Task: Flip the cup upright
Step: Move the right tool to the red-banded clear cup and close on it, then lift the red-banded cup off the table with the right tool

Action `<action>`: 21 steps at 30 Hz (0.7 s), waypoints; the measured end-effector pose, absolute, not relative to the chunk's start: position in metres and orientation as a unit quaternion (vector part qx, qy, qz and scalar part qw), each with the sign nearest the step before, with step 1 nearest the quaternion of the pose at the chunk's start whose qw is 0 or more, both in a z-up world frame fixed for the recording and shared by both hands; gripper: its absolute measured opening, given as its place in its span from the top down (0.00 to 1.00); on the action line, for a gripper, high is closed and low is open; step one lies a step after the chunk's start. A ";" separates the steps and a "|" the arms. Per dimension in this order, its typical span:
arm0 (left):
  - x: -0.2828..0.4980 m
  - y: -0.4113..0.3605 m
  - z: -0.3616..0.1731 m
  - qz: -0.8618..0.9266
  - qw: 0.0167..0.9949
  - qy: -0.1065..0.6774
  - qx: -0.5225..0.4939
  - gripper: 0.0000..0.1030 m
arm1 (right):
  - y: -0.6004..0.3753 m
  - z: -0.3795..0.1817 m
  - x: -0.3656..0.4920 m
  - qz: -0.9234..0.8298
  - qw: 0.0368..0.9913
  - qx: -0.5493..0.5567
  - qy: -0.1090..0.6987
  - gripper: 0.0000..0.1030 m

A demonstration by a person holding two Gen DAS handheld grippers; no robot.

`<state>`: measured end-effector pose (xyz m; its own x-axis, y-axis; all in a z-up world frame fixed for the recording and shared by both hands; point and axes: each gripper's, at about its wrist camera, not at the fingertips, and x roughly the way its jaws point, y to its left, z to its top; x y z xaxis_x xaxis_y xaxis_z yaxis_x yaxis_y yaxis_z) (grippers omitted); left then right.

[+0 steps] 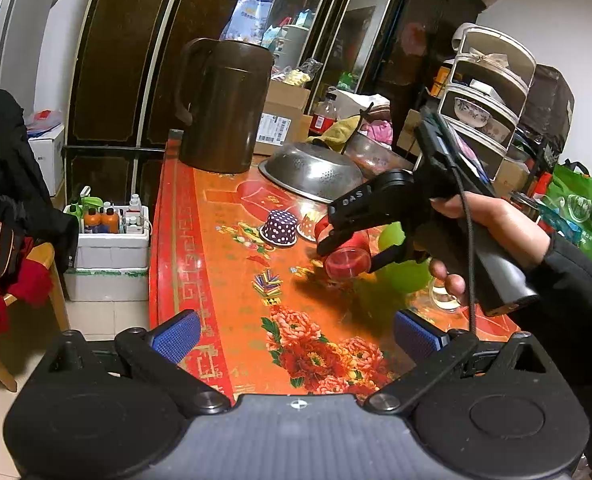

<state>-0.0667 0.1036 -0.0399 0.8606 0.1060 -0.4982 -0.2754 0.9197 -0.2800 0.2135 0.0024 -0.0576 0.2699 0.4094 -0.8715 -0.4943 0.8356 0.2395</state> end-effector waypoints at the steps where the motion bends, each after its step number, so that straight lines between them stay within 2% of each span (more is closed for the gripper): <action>1: -0.067 0.103 -0.040 0.100 0.949 0.245 -0.173 0.00 | 0.006 -0.058 0.213 0.283 0.797 -0.048 0.531 0.41; 10: -0.074 0.109 -0.042 0.104 0.947 0.245 -0.180 0.00 | -0.009 -0.038 0.190 0.310 0.812 -0.072 0.488 0.45; 17: -0.086 0.112 -0.035 0.099 0.946 0.244 -0.189 0.00 | -0.097 0.014 0.109 0.366 0.821 -0.055 0.435 0.44; 21: -0.087 0.106 -0.035 0.078 0.944 0.253 -0.197 0.00 | -0.132 0.009 0.063 0.375 0.812 -0.056 0.444 0.44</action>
